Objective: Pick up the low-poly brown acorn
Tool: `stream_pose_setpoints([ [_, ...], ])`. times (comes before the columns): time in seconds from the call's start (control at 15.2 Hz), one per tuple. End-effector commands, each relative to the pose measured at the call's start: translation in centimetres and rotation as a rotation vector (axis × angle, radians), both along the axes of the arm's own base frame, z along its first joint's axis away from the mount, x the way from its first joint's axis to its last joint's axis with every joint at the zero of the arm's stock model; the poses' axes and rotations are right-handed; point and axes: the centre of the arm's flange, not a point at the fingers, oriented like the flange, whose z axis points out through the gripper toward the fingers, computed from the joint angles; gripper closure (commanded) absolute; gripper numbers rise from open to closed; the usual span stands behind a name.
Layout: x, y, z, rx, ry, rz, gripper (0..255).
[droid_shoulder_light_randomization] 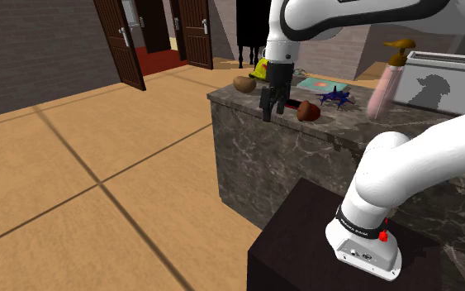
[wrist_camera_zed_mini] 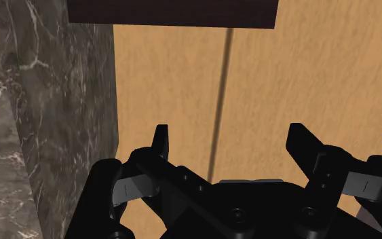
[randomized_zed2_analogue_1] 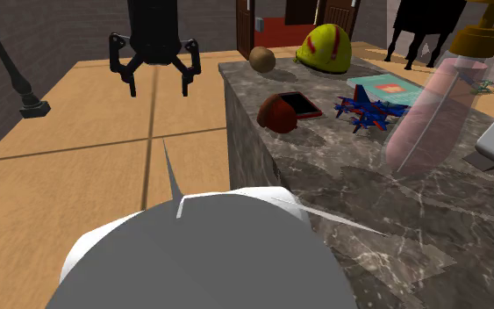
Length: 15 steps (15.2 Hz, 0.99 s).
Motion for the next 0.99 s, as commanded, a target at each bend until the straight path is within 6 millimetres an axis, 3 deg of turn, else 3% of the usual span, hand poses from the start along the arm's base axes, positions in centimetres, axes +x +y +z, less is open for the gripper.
stream_pose_setpoints([
  [0.0, 0.0, 0.0, 0.0, 0.0, 0.0, 0.0, 0],
  [0.46, -6.4, -8.2, -1.3, -0.009, -0.186, 0.271, 0],
  [0.92, -10.1, -17.7, -3.5, -0.018, -0.371, 0.543, 0],
])
